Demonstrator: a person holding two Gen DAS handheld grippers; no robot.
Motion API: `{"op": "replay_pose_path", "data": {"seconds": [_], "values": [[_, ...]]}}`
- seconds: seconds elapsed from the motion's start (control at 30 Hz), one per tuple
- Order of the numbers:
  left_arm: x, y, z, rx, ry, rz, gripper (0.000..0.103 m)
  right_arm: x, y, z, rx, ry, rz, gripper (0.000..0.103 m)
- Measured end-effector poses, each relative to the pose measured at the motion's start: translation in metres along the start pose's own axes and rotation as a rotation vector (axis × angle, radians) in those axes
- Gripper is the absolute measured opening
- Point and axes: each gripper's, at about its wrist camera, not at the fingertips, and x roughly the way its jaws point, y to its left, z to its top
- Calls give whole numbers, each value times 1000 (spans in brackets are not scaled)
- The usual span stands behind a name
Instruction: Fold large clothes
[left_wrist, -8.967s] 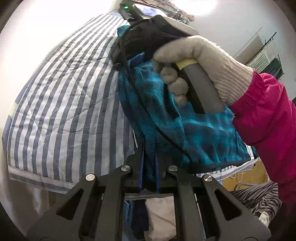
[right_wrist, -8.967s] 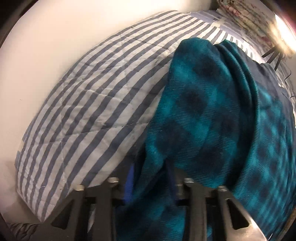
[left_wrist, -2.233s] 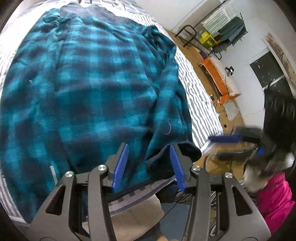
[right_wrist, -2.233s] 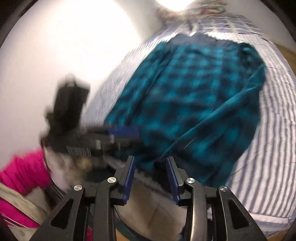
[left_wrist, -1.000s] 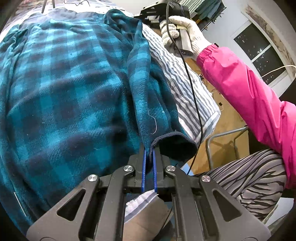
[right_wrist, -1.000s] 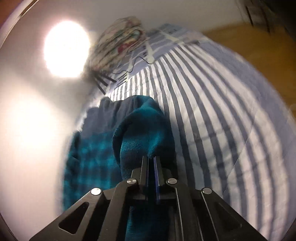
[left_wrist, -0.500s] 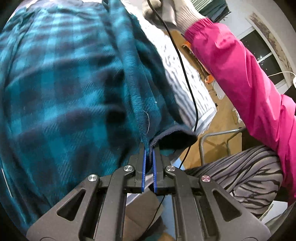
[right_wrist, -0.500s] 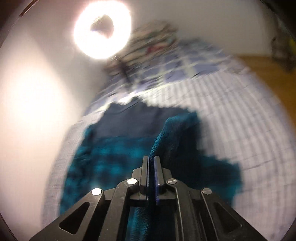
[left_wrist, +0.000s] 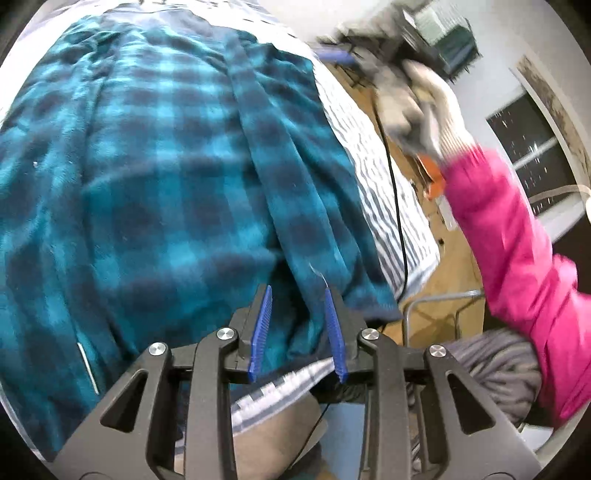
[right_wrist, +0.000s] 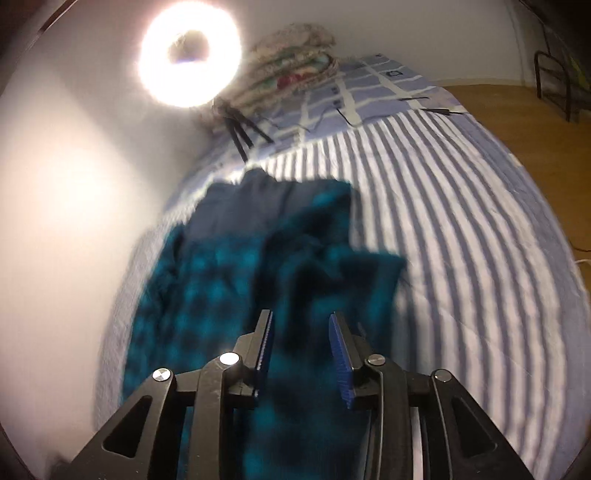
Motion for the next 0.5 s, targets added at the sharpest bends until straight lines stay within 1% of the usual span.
{"op": "replay_pose_path", "data": {"seconds": [0.1,0.17,0.23,0.27,0.3,0.33,0.37,0.43,0.47,0.5], "values": [[4,0,14,-33,-14,29,29,-8,-5,-33,-1,44,0,40],[10,-5,19,-29,-20,46,31,1,-14,-49,37,84,-13,44],[16,-11,22,-3,-21,75,50,9,-23,-60,82,108,2,44],[22,-19,25,24,-26,91,52,13,-25,-63,97,118,23,43],[29,-26,27,52,-22,103,53,16,-24,-65,97,122,27,39],[38,-33,28,80,-11,130,53,19,-23,-67,87,127,34,22],[46,-37,30,104,2,167,53,21,-20,-68,70,134,24,8],[66,-42,37,135,19,230,53,18,-14,-69,41,132,-5,5],[73,-41,41,134,25,249,53,14,-11,-68,21,125,-13,4],[77,-39,43,123,27,248,38,12,-9,-67,8,120,-22,3]]}}
